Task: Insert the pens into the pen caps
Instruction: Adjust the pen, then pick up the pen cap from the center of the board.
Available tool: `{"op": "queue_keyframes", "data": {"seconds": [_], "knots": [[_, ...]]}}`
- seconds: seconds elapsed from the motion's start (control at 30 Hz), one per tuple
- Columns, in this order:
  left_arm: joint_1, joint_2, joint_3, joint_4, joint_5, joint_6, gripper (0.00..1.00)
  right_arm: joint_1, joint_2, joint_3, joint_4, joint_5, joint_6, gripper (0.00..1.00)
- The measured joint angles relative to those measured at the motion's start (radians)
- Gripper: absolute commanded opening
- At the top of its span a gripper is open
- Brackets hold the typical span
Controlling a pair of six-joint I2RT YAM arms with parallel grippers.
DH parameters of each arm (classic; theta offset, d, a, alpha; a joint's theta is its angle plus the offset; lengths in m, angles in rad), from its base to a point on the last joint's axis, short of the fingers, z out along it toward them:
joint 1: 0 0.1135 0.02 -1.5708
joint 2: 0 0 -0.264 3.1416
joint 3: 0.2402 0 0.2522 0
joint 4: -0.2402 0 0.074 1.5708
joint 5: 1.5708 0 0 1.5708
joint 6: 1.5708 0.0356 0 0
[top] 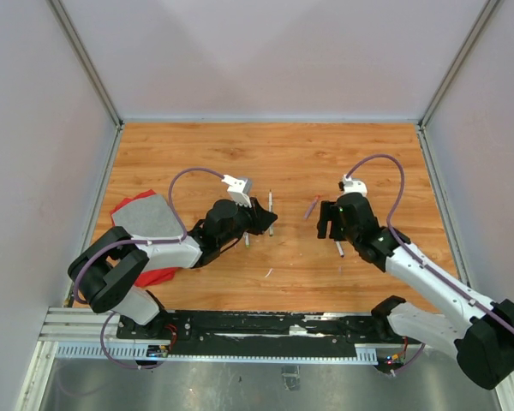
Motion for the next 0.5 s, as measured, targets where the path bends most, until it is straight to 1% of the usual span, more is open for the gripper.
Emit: {"op": "queue_keyframes", "data": {"seconds": [0.2,0.37,0.5], "knots": [[0.0,0.0,0.005,-0.001,0.0,0.0,0.0,-0.138,-0.029,0.001,-0.114,0.017,0.095,0.84],[0.0,0.0,0.006,-0.003,0.0,0.0,0.0,-0.237,-0.069,0.001,-0.213,0.061,0.167,0.86],[0.0,0.006,0.01,-0.005,0.001,0.0,0.01,-0.311,-0.087,0.0,-0.273,0.081,0.182,0.86]]}}
